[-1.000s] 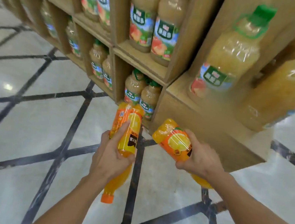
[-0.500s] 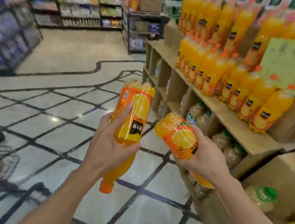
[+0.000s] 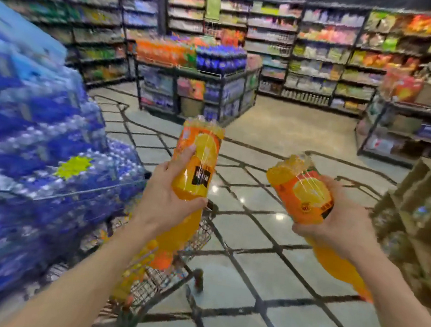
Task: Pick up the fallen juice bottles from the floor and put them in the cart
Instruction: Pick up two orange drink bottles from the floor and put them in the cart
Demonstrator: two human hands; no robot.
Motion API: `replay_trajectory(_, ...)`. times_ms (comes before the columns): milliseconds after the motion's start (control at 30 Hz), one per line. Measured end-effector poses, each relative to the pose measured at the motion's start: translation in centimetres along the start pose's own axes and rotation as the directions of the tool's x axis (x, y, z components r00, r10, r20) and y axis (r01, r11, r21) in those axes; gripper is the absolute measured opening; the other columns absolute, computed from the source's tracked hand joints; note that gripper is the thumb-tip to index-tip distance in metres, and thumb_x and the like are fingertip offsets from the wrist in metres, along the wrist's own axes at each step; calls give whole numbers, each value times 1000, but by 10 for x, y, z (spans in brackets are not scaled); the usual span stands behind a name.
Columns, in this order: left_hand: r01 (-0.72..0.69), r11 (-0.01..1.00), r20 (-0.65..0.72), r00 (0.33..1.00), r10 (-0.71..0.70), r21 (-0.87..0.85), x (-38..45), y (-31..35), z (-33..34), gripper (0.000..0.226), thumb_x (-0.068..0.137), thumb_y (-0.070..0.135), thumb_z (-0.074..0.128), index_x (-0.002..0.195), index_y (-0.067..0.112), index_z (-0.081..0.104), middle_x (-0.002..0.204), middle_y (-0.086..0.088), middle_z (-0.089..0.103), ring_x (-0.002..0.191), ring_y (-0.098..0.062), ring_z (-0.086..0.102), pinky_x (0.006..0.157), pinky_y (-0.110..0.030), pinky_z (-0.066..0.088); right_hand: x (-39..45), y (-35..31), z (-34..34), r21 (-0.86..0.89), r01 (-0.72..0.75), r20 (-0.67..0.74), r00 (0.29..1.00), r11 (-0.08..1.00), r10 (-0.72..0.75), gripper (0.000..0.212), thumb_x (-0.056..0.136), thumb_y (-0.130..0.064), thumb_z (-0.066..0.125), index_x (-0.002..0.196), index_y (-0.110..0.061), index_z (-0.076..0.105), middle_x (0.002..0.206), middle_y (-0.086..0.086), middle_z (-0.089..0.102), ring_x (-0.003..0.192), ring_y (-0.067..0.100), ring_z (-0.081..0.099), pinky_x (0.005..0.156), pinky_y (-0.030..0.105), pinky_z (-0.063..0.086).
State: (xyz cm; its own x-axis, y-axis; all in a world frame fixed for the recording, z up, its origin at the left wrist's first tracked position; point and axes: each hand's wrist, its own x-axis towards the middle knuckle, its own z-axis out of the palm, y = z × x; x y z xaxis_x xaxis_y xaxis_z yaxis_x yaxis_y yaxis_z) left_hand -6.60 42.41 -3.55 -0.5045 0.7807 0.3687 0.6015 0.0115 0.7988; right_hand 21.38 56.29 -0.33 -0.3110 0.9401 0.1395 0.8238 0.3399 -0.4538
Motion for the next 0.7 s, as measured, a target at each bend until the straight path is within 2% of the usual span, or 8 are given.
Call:
replay_trajectory(133,71,997,-117,991,-68,20,39,-78,-71,106,61,42,87,148,62,29,134,1,50,123,-13,54,105,-27,42,48,-96,74,37,115,66,991,993,-117,124,50,-50,91,153,-41,22,124,7,63,111,32,59,89,43,52)
replay_trajectory(200,103,992,-134,987,-93,73,52,-112,-100,106,58,49,83,147,64,27,134,6,46,124,-9,48,105,-27,38,68,-138,113,61,162,106,980,985,-167,122,52,-49,91,153,-40,23,125,6,63,108,29,58,84,38,49)
replay_trajectory(300,193,973,-135,975,-175,129,60,-166,-129,107,70,33,89,147,67,23,137,3,43,116,-12,48,100,-31,40,95,-193,175,110,227,201,948,968,-246,117,53,-46,90,151,-37,26,120,2,62,94,22,55,73,32,43)
replay_trajectory(400,291,945,-172,949,-265,146,62,-228,-137,107,73,32,88,148,65,21,150,-6,43,117,-14,48,102,-35,42,119,-238,240,139,272,293,907,952,-302,118,51,-47,89,150,-37,27,120,-1,63,102,24,62,76,35,51)
replay_trajectory(467,381,914,-186,917,-353,139,61,-270,-133,105,74,31,88,146,68,21,149,-7,41,99,-13,55,95,-34,49,134,-263,283,141,291,358,876,946,-323,118,51,-47,90,150,-37,27,121,-1,63,108,25,62,80,37,52)
replay_trajectory(533,473,870,-213,872,-440,140,59,-312,-123,105,74,33,87,143,73,19,147,-8,40,81,-12,65,84,-39,59,149,-283,326,152,305,418,842,940,-341,115,50,-50,89,147,-42,27,119,-3,64,106,25,64,83,39,55)
replay_trajectory(600,535,833,-244,834,-494,140,62,-352,-109,104,75,38,86,142,75,16,152,-10,37,66,-11,66,74,-37,60,167,-300,370,156,306,470,814,939,-343,116,47,-54,85,146,-45,25,118,-2,63,105,26,64,85,43,57)
replay_trajectory(700,620,776,-299,767,-568,118,73,-405,-87,103,75,41,86,144,72,16,160,-9,29,60,-9,65,72,-36,61,194,-317,440,140,310,544,770,940,-334,115,52,-49,88,148,-40,26,124,4,61,113,30,60,89,44,55)
